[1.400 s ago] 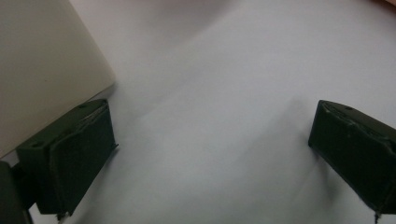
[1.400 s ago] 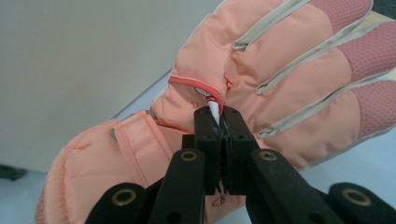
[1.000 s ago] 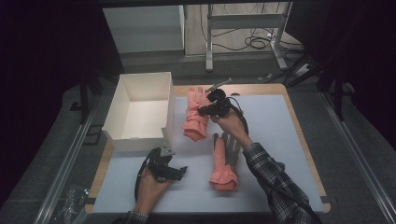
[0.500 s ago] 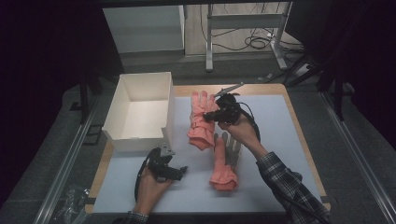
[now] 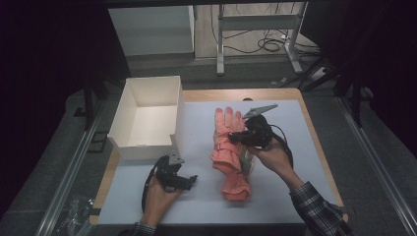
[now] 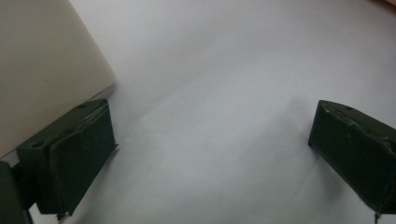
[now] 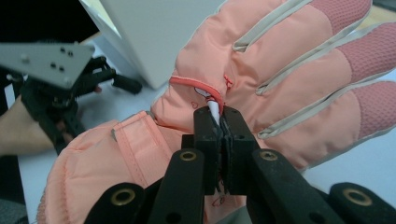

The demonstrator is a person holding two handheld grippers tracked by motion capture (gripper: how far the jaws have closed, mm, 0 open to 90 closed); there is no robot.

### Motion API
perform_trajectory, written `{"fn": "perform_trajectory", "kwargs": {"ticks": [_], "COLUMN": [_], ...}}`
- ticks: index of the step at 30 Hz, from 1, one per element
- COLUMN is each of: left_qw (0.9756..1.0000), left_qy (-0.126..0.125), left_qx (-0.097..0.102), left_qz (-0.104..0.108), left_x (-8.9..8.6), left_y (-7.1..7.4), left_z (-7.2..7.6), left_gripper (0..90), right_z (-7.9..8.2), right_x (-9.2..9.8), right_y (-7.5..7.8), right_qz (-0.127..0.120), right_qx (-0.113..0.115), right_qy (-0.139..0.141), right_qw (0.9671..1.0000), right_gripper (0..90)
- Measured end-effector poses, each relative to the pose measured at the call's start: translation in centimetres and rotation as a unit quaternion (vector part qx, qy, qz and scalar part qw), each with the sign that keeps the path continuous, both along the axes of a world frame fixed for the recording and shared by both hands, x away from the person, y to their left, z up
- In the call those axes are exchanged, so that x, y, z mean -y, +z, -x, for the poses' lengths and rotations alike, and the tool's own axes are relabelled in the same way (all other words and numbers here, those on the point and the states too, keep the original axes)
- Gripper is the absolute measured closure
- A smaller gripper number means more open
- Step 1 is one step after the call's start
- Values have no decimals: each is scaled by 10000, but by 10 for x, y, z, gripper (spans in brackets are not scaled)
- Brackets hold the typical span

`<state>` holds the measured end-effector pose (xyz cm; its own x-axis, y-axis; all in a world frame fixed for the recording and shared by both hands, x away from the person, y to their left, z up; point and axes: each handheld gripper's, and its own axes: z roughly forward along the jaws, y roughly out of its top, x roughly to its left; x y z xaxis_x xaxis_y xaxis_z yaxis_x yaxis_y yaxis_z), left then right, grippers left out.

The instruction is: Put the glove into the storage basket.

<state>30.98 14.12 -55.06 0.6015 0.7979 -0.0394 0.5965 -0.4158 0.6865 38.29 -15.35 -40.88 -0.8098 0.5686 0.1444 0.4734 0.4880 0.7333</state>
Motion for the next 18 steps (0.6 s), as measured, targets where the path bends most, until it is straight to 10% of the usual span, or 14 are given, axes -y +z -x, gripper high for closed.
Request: {"fn": "perform_trajectory", "kwargs": {"ticks": [18], "left_qw": [10000], "left_qy": [-4], "left_qx": [-4], "left_qz": [16], "left_x": [0], "left_y": [0], "left_z": [0], "left_gripper": [6], "right_z": [48], "right_x": [26], "right_y": [-37], "right_qz": [244], "right_qx": [-251], "right_qy": [-227], "right_qw": [9991], "right_gripper": [850]}}
